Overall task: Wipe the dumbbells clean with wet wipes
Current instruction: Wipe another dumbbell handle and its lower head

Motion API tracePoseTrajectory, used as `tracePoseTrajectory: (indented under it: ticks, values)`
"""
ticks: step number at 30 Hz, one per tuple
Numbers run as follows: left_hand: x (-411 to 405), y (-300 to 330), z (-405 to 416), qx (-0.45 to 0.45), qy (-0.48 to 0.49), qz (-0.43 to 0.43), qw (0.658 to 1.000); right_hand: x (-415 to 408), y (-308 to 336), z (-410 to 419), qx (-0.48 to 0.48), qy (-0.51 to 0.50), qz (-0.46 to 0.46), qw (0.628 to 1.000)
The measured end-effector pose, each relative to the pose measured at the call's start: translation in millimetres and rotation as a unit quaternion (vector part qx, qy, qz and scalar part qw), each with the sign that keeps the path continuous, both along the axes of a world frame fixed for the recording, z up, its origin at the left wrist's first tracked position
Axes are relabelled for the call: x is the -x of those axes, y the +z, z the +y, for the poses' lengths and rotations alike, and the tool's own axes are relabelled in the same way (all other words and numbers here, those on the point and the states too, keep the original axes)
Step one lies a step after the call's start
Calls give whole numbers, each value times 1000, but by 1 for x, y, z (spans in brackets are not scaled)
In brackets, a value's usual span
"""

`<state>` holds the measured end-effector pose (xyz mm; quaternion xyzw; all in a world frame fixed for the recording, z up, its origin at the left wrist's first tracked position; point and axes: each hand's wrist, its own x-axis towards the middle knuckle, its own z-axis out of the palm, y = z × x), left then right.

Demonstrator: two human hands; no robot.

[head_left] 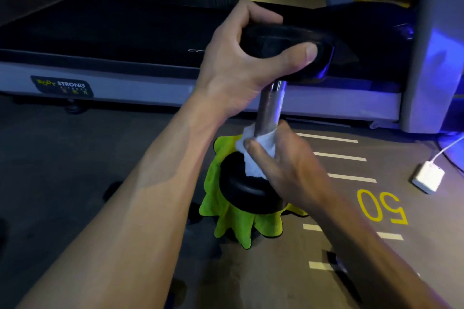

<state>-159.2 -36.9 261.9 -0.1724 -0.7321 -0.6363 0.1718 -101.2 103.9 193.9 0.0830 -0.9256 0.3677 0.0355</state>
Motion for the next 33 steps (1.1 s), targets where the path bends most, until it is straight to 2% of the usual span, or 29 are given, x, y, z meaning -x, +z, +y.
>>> tracePoseTrajectory:
  ticks: [3, 5, 7, 9, 12, 14, 17, 21, 25, 27, 31, 33]
  values:
    - [1, 0, 1, 15, 38, 0, 999, 24, 25, -20, 113, -59, 76, 989]
    - [1, -1, 0, 24, 45, 4, 999, 32, 28, -30, 172, -72, 95, 978]
    - [1, -2, -5, 19, 52, 5, 998, 27, 22, -28, 138, -34, 67, 988]
    - [2, -3, -9, 14, 53, 0, 999, 14, 8, -13, 42, 6, 4, 999]
    - [3, -3, -10, 6, 47, -1, 999, 9, -5, 17, -59, 80, -83, 991]
    - [3, -4, -10, 8, 40, -2, 999, 14, 0, 25, -63, 116, -99, 986]
    - [3, -4, -10, 5, 33, -3, 999, 19, 1, 22, -44, 123, -62, 989]
    - [4, -3, -9, 19, 37, -9, 999, 28, 15, -6, 124, 34, 39, 991]
    - [4, -3, -9, 12, 28, 3, 1000, 34, 24, -35, 312, -38, 94, 945]
    - [3, -5, -8, 5, 20, 3, 1000, 34, 17, -39, 338, -43, 129, 931]
    - [1, -4, -6, -8, 0, 11, 1000, 30, 16, -32, 368, -33, 106, 923]
    - [1, -5, -5, -23, -8, 5, 1000, 34, 17, -27, 415, -24, 31, 909]
